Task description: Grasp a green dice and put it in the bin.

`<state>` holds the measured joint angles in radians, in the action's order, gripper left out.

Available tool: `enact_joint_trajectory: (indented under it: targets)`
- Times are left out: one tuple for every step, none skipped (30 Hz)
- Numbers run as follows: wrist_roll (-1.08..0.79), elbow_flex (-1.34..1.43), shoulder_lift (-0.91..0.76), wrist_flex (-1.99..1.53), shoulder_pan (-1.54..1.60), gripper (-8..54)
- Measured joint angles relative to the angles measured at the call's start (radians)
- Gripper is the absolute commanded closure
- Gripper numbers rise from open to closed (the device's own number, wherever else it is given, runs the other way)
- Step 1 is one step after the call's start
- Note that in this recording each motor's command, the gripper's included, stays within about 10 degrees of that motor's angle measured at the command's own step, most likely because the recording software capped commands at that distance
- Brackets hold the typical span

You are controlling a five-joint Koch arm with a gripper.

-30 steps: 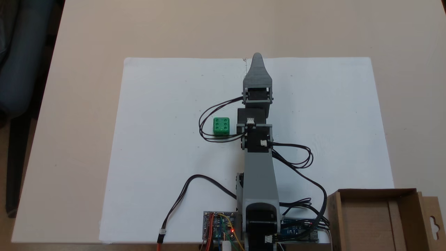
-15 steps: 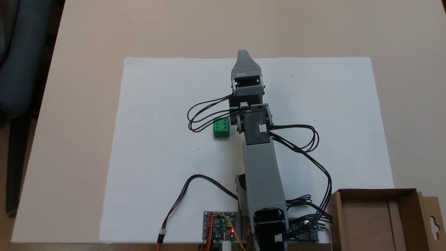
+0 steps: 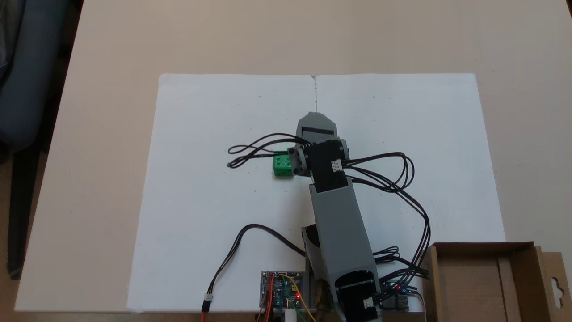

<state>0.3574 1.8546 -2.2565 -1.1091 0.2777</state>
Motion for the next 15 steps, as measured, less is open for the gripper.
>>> enact_joint_trajectory:
  targets:
    - [0.011, 0.0, 0.0, -0.043, 0.006, 4.0]
    - [0.021, 0.0, 0.0, -0.084, 0.009, 4.0]
    - [0.026, 0.0, 0.0, -0.124, 0.009, 4.0]
    - [0.032, 0.0, 0.0, -0.155, 0.015, 4.0]
    - [0.04, 0.0, 0.0, -0.181, 0.023, 4.0]
    - [0.044, 0.0, 0.0, -0.196, 0.028, 4.0]
    - [0.049, 0.0, 0.002, -0.199, 0.037, 4.0]
    - [0.055, 0.0, 0.003, -0.199, 0.044, 4.0]
    - [0.06, 0.0, 0.009, -0.199, 0.048, 4.0]
    - [0.063, 0.0, 0.017, -0.199, 0.058, 4.0]
    - [0.069, 0.0, 0.025, -0.199, 0.064, 4.0]
    - [0.075, 0.0, 0.031, -0.198, 0.071, 4.0]
    - [0.083, 0.0, 0.041, -0.198, 0.081, 4.0]
    - [0.089, 0.0, 0.054, -0.195, 0.081, 4.0]
    - [0.095, 0.0, 0.066, -0.189, 0.083, 4.0]
